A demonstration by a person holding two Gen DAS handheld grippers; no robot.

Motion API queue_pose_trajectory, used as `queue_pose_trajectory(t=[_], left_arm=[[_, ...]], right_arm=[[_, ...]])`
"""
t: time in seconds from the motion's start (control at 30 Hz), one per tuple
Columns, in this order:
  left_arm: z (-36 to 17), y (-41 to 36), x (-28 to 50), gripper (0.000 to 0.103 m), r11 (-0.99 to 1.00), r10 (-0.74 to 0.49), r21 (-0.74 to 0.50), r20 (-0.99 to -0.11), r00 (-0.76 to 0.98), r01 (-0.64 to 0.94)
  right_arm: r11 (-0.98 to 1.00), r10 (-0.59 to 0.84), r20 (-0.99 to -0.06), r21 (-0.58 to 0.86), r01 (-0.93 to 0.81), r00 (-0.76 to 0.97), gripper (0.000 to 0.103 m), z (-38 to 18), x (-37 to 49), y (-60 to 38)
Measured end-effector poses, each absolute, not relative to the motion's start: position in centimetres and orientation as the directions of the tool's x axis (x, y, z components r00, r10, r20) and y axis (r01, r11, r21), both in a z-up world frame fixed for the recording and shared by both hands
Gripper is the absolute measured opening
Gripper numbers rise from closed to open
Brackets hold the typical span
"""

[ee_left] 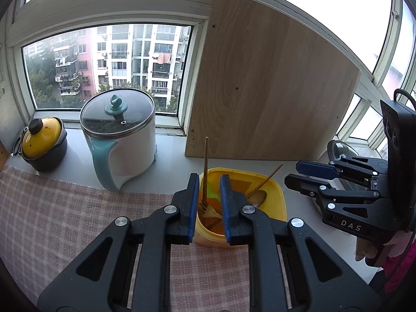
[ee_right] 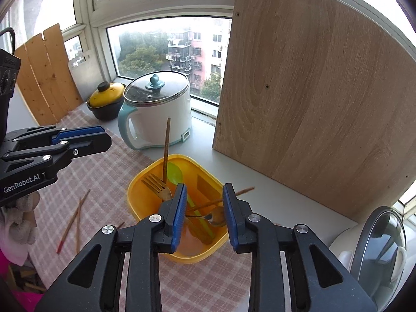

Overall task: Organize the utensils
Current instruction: 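Lower the fork and chopstick into the container and open both grippers, then withdraw both grippers and move them over the remaining chopsticks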

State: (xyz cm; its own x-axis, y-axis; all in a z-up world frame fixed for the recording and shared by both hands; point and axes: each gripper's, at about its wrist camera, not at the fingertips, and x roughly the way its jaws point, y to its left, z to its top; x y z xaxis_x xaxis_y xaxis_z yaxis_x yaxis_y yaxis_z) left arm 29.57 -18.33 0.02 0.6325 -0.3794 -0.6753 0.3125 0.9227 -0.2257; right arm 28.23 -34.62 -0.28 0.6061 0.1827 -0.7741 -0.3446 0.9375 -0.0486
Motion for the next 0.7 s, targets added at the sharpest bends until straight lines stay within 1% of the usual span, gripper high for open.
queue_pose_trajectory(t=[0.07,0.13,0.2,0.37,0.4,0.43,0.47,0.53,0.7], left_arm=[[0.3,-17.8,29.0,0.014,0.925,-0.375,-0.224,-0.672,0.639,0.307],[0.5,-17.2,28.5,0.014,0.927,-0.369,-0.222,-0.670,0.644,0.301],[0.6,-16.6,27.8,0.014,0.930,-0.363,-0.218,-0.667,0.651,0.295],[0.6,-14.7,26.2,0.015,0.940,-0.337,-0.205,-0.668,0.664,0.271],[0.5,-14.2,25.9,0.019,0.943,-0.330,-0.202,-0.668,0.667,0.265],[0.3,-13.7,25.5,0.027,0.946,-0.322,-0.198,-0.669,0.670,0.257],[0.2,-13.1,25.1,0.029,0.948,-0.315,-0.194,-0.670,0.672,0.251],[-0.2,-12.0,24.4,0.030,0.954,-0.297,-0.185,-0.676,0.674,0.236],[-2.1,-8.6,22.9,0.030,0.970,-0.243,-0.172,-0.710,0.661,0.173]], right_arm=[[0.937,0.184,-0.769,-0.050,-0.344,0.612,0.028,0.0,27.7,-34.5],[0.937,0.183,-0.764,-0.054,-0.345,0.618,0.039,0.3,27.1,-34.3],[0.937,0.187,-0.755,-0.056,-0.346,0.628,0.044,0.6,26.5,-34.0],[0.929,0.213,-0.747,-0.045,-0.366,0.630,0.044,0.9,24.8,-33.2],[0.927,0.221,-0.748,-0.039,-0.374,0.626,0.046,0.8,24.5,-32.9],[0.924,0.230,-0.749,-0.033,-0.382,0.621,0.050,0.7,24.3,-32.7],[0.920,0.243,-0.749,-0.024,-0.392,0.616,0.052,0.6,24.0,-32.4],[0.910,0.269,-0.745,-0.011,-0.414,0.610,0.056,0.3,23.3,-31.9],[0.886,0.303,-0.754,-0.002,-0.464,0.583,0.056,-1.3,22.0,-30.2]])
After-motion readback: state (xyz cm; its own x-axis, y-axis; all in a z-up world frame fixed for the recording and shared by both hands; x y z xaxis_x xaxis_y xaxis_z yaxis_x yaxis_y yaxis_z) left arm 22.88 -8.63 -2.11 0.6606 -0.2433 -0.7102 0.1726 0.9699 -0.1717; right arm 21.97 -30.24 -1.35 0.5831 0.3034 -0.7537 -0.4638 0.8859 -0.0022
